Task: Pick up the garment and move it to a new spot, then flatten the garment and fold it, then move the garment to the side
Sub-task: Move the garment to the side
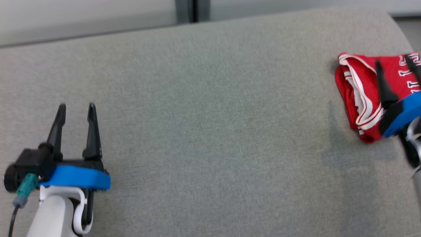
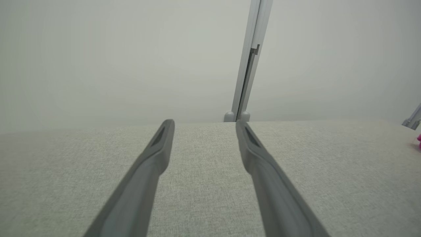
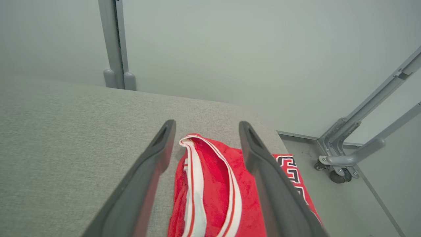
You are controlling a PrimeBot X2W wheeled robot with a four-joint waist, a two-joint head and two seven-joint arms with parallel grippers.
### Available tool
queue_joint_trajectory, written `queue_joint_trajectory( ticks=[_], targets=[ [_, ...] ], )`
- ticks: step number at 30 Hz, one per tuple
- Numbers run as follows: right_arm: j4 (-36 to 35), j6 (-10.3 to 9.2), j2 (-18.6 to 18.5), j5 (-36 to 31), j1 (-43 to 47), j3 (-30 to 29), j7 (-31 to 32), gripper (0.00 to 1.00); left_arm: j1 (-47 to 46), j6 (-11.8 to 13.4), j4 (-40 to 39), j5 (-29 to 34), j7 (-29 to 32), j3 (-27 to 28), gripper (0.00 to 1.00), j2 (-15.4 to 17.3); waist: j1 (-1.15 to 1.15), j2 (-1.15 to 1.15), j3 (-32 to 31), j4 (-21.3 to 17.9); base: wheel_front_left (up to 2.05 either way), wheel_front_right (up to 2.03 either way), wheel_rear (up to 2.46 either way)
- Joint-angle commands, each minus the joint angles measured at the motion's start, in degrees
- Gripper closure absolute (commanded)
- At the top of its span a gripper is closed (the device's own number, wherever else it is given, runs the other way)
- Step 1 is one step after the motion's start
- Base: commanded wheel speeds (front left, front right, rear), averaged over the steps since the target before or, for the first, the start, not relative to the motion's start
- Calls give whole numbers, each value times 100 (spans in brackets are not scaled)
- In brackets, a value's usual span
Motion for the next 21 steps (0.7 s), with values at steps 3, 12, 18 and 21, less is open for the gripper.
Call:
queue_joint_trajectory(
  ticks=[3, 12, 18, 21],
  targets=[
    [-193, 0, 302, 197, 527, 109, -214, 0, 308, 31, 162, -50, -57, 85, 0, -80, 1, 0, -422, 6, 0, 0, 0],
    [-945, 0, 856, 312, 1779, 260, -667, 0, 952, 18, 453, -68, -94, 144, 0, -380, 1, 0, -1163, 366, 0, 0, 0],
    [-1394, 0, 1241, -7, 2495, 47, -974, 0, 1166, -35, 561, 34, -97, 161, 0, -500, 1, 0, -1431, 583, 0, 0, 0],
    [-1593, 0, 1444, -113, 2794, -65, -997, 0, 1228, -64, 611, 80, -96, 179, 0, -535, 1, 0, -1529, 664, 0, 0, 0]
  ],
)
